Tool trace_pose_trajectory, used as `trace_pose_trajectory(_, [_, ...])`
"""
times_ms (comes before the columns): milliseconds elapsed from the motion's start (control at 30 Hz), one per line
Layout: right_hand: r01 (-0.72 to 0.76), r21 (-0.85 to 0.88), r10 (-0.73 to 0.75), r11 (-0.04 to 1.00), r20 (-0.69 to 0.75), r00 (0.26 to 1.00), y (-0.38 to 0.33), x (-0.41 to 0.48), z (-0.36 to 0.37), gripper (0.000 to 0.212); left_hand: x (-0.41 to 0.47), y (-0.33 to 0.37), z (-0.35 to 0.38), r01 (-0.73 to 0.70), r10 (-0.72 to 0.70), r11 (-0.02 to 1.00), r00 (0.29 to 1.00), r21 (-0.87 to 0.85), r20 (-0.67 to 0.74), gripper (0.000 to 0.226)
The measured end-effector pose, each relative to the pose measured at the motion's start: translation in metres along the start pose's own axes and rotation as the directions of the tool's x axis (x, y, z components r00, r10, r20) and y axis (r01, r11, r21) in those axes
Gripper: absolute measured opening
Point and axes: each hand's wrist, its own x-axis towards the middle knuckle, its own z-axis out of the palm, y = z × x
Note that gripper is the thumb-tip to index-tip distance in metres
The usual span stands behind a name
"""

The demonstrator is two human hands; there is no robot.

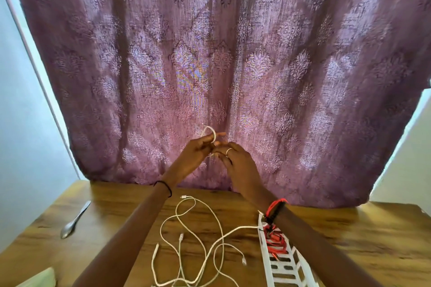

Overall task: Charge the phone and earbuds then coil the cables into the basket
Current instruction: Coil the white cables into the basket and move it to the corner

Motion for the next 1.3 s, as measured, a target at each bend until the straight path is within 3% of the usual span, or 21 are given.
trace_pose_trajectory(67, [0.017,0.017,-0.016,1.0,-0.03,0.999,0.003,0.004,-0.003,0.024,0.002,-0.002,-0.004,0.036,-0.033,0.997,0.999,-0.074,0.043,0.034])
trace_pose_trajectory(200, [0.072,0.12,-0.058,0.99,-0.114,0.992,0.0,0.006,-0.008,0.019,-0.002,-0.01,-0.008,0.176,-0.131,0.928,0.979,-0.329,0.157,0.03])
trace_pose_trajectory(567, [-0.075,0.334,0.149,0.939,-0.199,0.969,-0.001,0.015,-0.021,0.012,-0.016,-0.011,0.0,0.208,-0.121,0.898,0.964,-0.388,0.237,0.031])
trace_pose_trajectory(700, [-0.198,0.471,0.3,0.859,-0.151,0.942,0.004,0.017,-0.017,0.011,-0.015,-0.011,0.001,0.182,-0.108,0.871,0.977,-0.456,0.185,0.027])
trace_pose_trajectory(800, [-0.233,0.525,0.332,0.819,-0.101,0.938,0.003,0.015,-0.013,0.013,-0.013,-0.014,0.003,0.166,-0.138,0.778,0.986,-0.606,0.092,0.032])
trace_pose_trajectory(933, [-0.2,0.401,0.248,0.894,-0.071,0.966,0.003,0.014,-0.004,0.028,-0.013,-0.015,0.006,0.134,-0.132,0.519,0.988,-0.844,0.076,0.016])
trace_pose_trajectory(1067, [-0.213,0.329,0.249,0.92,-0.072,0.966,0.002,0.008,0.008,0.041,-0.013,-0.015,0.01,0.102,-0.101,0.336,0.992,-0.936,0.072,0.032])
trace_pose_trajectory(1167, [-0.283,0.228,0.291,0.932,-0.005,0.957,0.002,-0.001,0.016,0.035,-0.008,-0.014,0.003,0.011,-0.061,0.313,0.998,-0.95,-0.009,0.055])
trace_pose_trajectory(1300, [-0.224,-0.211,0.262,0.951,0.172,0.95,-0.016,-0.02,0.015,0.028,0.003,-0.016,-0.02,-0.097,-0.058,0.371,0.99,-0.923,-0.127,0.071])
